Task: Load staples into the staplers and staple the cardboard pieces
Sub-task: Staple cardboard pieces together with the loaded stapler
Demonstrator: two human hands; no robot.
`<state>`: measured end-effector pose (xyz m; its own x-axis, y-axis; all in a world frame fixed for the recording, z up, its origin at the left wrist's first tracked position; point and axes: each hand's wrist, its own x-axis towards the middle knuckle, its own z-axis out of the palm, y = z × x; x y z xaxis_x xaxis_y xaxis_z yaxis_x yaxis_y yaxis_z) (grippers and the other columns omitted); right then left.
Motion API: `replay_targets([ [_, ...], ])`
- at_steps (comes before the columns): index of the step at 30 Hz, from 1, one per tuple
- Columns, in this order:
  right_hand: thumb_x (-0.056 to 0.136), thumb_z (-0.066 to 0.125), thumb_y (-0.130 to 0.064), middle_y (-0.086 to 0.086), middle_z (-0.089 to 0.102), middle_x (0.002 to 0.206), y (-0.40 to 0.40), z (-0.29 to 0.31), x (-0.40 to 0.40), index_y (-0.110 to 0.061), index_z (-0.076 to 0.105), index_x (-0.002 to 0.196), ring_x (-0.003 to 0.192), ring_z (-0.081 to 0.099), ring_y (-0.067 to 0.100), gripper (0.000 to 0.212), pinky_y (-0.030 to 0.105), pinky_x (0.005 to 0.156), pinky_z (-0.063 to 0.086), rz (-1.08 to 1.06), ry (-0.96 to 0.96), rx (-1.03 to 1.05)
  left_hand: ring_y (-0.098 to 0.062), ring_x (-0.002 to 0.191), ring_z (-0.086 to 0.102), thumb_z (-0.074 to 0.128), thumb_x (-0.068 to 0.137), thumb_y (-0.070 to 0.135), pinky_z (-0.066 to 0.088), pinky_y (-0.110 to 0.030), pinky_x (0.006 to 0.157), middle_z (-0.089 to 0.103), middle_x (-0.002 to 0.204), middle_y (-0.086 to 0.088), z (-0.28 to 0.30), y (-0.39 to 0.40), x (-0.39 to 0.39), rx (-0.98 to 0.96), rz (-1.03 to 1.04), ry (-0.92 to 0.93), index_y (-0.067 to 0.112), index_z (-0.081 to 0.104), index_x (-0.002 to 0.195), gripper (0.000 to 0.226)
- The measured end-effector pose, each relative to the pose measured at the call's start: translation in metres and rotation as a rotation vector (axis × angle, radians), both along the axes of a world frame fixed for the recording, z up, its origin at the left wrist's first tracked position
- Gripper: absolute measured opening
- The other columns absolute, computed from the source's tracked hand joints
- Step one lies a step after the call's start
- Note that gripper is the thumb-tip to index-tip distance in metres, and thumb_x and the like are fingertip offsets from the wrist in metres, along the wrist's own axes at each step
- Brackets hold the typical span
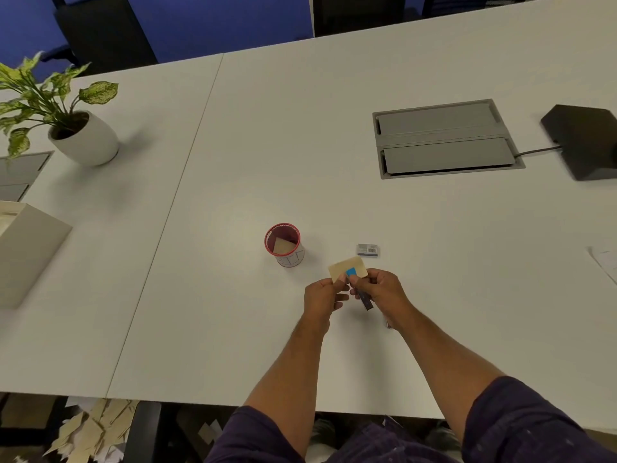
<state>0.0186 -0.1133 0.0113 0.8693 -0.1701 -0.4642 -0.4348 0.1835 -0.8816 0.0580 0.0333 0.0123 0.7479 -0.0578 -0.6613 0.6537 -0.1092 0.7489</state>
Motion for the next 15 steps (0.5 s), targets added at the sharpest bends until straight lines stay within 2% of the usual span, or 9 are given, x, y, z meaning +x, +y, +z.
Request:
replay_targets([
  [3,0.088,0.077,-0.033,0.007,0.078,0.082,0.0,-0.001,0.001,-0.013,0.076,0.102,0.075,0.074,0.017,0.023,0.026,0.074,0.058,-0.01,0.007,-0.018,-0.015,0.077,0.073,0.073,0.085,0.047,0.054,-0.027,0.066,0.077,0.086,0.002,0.001,0.0,0.001,-0.02,-0.014,0.019,0.023,0.073,0.091,0.025],
  [7,0.091,0.074,-0.032,0.004,0.079,0.09,-0.001,-0.004,0.0,-0.012,0.076,0.107,0.084,0.076,0.023,0.025,0.032,0.083,0.06,-0.01,0.009,-0.01,-0.019,0.091,0.074,0.074,0.076,0.06,0.052,-0.031,0.075,0.078,0.098,0.003,0.004,0.0,0.001,-0.112,-0.035,0.025,0.022,0.072,0.105,0.048],
  [11,0.091,0.075,-0.031,0.01,0.079,0.09,-0.001,-0.007,-0.003,-0.012,0.076,0.105,0.085,0.076,0.028,0.024,0.036,0.084,0.06,0.015,-0.009,0.015,-0.021,0.084,0.072,0.083,0.072,0.048,0.053,-0.033,0.081,0.078,0.1,-0.004,0.005,-0.004,0.001,-0.189,-0.078,0.033,0.018,0.072,0.106,0.047],
  [15,0.091,0.074,-0.027,0.011,0.079,0.089,-0.005,-0.011,-0.004,-0.011,0.075,0.106,0.085,0.077,0.028,0.022,0.039,0.085,0.061,0.037,-0.008,-0.01,-0.027,0.093,0.073,0.083,0.078,0.031,0.054,-0.034,0.084,0.076,0.105,-0.009,0.002,-0.006,0.003,-0.204,-0.047,0.08,0.012,0.067,0.115,0.045],
])
